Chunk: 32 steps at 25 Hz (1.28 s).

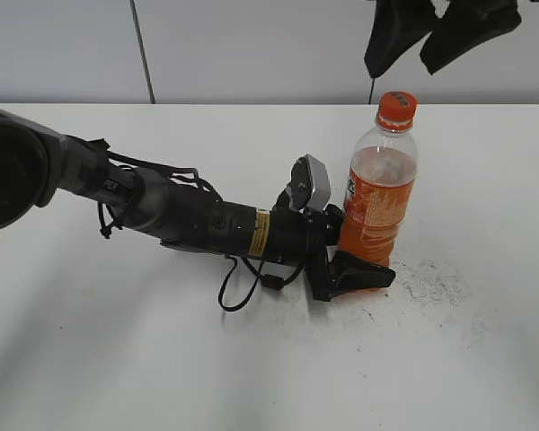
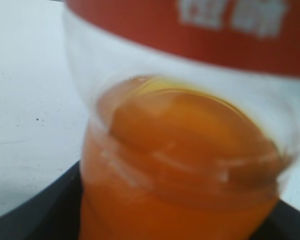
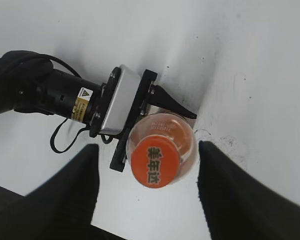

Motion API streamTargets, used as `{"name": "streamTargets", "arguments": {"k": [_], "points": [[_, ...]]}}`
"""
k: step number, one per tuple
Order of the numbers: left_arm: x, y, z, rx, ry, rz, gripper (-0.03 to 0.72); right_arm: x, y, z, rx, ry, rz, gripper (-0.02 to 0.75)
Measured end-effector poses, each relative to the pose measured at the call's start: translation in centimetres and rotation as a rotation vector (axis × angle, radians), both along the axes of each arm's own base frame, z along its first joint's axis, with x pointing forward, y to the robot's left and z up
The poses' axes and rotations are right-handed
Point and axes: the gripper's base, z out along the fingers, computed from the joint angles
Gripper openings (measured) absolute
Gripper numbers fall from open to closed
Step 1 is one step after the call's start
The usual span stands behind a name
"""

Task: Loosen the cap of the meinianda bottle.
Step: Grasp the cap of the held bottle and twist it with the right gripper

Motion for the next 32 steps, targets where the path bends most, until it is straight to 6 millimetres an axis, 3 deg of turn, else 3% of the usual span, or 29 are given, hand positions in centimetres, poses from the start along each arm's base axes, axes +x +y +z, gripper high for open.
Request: {"name": "streamTargets", "arguments": {"k": [7, 12, 15, 20, 23, 32], "points": [[0.0, 0.0, 0.0, 0.001, -0.001, 0.000, 0.559, 0.8, 0.4, -1.4, -0.014, 0.038, 0.000, 0.458], [0.0, 0.0, 0.0, 0.003, -0.001, 0.001, 0.558, 0.6, 0.3, -1.0, -0.007, 0.028, -0.001, 0.458], [0.0, 0.0, 0.0, 0.003, -0.002, 0.000, 0.558, -0.3, -0.1, -0.4, 0.006, 0.021, 0.000, 0.458], [0.0, 0.0, 0.0, 0.006, -0.003, -0.005, 0.558, -2.8, -1.2, -1.2, -0.010, 0.066, 0.000, 0.458], [0.0, 0.0, -0.1, 0.006, -0.004, -0.005, 0.558, -3.2, -1.4, -0.9, -0.007, 0.059, 0.001, 0.458], [0.0, 0.0, 0.0, 0.007, -0.009, -0.011, 0.558, -1.2, -0.5, -3.5, -0.021, 0.097, -0.007, 0.458]]}}
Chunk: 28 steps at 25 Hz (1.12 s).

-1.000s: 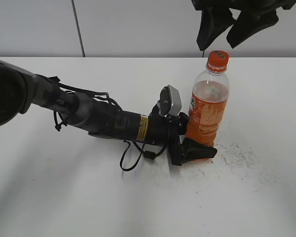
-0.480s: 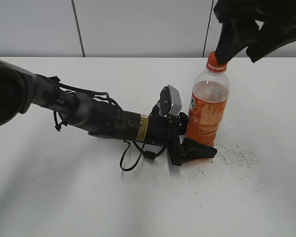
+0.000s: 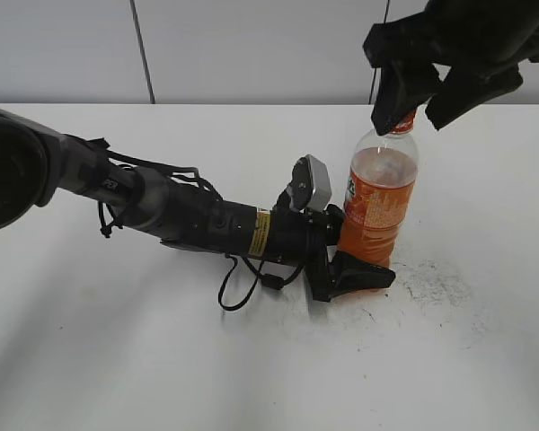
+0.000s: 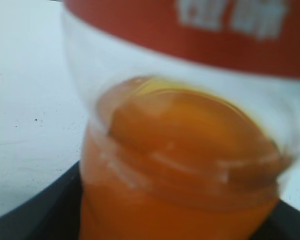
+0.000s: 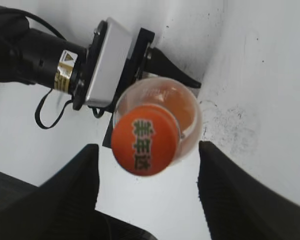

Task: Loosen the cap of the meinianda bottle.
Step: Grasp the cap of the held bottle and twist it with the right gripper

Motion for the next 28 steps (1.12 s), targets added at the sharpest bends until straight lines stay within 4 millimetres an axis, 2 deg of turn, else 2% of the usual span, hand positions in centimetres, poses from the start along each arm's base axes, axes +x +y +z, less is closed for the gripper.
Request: {"name": "streamTargets", "arguments": {"k": [9, 18, 21, 23, 28], "points": [[0.0, 0.0, 0.0, 0.002, -0.002, -0.004, 0.557, 0.9, 0.2, 0.2, 0.038, -0.086, -0.025, 0.449], [0.0, 0.0, 0.0, 0.003, -0.004, -0.004, 0.557, 1.4, 0.1, -0.6, 0.021, -0.069, -0.030, 0.288], [0.0, 0.0, 0.0, 0.003, -0.004, -0.005, 0.556, 1.4, 0.1, -0.6, 0.011, -0.071, -0.003, 0.281], [0.0, 0.0, 0.0, 0.004, -0.005, -0.005, 0.556, 1.3, 0.1, -0.6, -0.005, -0.074, 0.044, 0.281], [0.0, 0.0, 0.1, 0.005, -0.017, -0.010, 0.556, 1.0, 0.1, -0.6, -0.084, -0.133, 0.339, 0.281]]}}
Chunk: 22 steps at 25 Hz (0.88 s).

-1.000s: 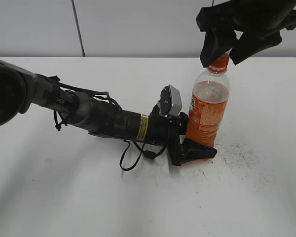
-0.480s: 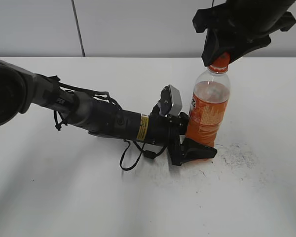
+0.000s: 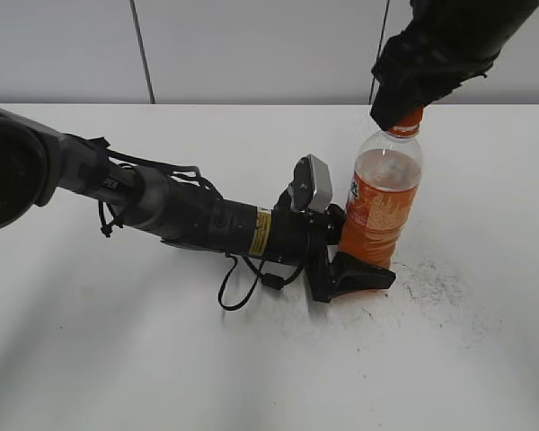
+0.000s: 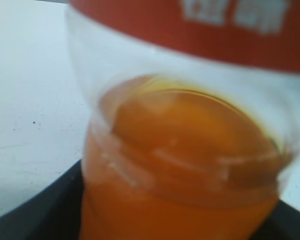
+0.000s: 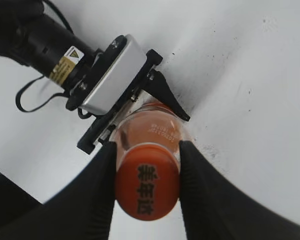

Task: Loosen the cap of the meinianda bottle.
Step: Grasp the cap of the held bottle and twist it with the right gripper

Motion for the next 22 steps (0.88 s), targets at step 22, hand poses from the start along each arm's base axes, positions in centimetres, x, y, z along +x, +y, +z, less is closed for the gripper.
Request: {"name": "streamTargets", "arguments": {"k": [22], "points": [[-0.13, -0.06, 0.04, 0.001, -0.005, -0.011, 0.556, -0.41, -0.19, 0.30, -0.132, -0.120, 0.454, 0.278]]}}
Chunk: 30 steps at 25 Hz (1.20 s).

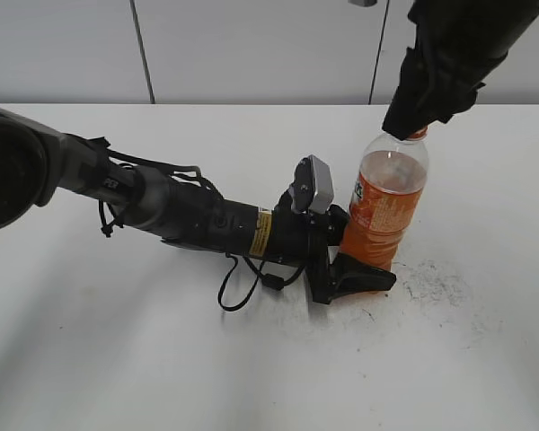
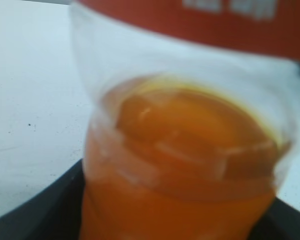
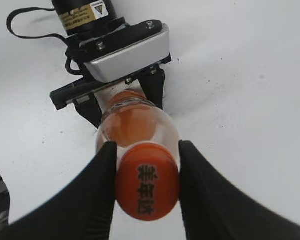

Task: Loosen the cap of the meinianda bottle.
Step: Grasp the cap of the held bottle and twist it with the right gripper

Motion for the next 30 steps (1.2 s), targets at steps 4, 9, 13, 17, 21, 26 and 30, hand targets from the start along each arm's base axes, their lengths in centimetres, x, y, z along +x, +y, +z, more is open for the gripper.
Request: {"name": "streamTargets", "arguments": {"k": [4, 9, 13, 17, 21, 26, 30], "points": [[-0.01, 0.00, -0.01, 0.001, 0.000, -0.001, 0.556, -0.01, 0.00, 0.00, -0.016, -0.016, 0.059, 0.278], [-0.01, 0.00, -0.01, 0.001, -0.001, -0.002, 0.556, -0.02, -0.01, -0.01, -0.022, -0.022, 0.080, 0.278], [-0.02, 0.01, -0.01, 0.001, -0.001, -0.002, 0.556, -0.02, -0.01, -0.01, -0.016, -0.014, 0.057, 0.278], [-0.02, 0.01, -0.01, 0.001, -0.001, -0.002, 0.556, 0.00, -0.01, 0.00, 0.005, 0.007, -0.023, 0.281], [-0.04, 0.01, -0.01, 0.002, 0.007, -0.003, 0.555, 0.01, -0.08, -0.15, 0.026, 0.039, -0.134, 0.350], [-0.04, 0.01, -0.01, 0.002, 0.007, -0.003, 0.555, 0.16, -0.06, -0.10, 0.074, 0.069, -0.296, 0.384], [-0.04, 0.01, -0.01, 0.002, 0.010, -0.002, 0.555, 0.31, 0.00, -0.04, 0.105, 0.075, -0.370, 0.387]]}}
